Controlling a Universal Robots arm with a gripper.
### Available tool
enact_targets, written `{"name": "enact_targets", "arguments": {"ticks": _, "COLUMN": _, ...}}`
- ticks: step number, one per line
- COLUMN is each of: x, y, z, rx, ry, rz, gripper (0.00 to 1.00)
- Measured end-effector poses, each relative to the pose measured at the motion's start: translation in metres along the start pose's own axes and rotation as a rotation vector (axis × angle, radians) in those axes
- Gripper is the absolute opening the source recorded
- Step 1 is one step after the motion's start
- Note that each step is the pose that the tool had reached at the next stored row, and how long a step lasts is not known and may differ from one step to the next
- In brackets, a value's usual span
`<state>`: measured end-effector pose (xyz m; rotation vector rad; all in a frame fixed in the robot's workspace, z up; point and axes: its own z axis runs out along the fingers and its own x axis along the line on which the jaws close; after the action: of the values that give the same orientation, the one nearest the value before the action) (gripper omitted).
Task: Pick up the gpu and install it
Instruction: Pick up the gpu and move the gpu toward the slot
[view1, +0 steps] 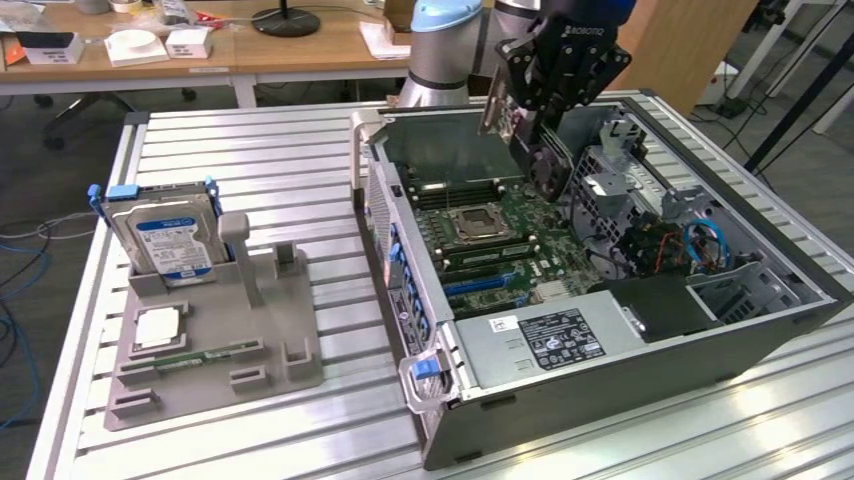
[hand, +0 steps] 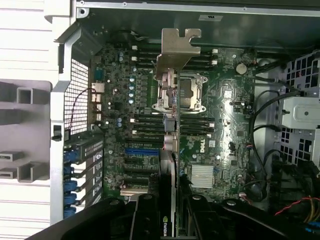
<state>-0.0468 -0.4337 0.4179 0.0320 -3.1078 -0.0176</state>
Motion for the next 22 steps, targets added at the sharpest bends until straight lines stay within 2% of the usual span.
{"name": "enact_targets", "arguments": {"ticks": 12, "x": -0.016, "y": -0.0003, "z": -0.0005, "rx": 0.0002, "ry": 0.0001, "rz": -0.008, "gripper": 0.26}}
{"name": "enact_targets", "arguments": {"ticks": 22, "x": -0.023, "y": -0.0005, "z": -0.0007, "rx": 0.0004, "ry": 0.0001, "rz": -0.012, "gripper": 0.26}}
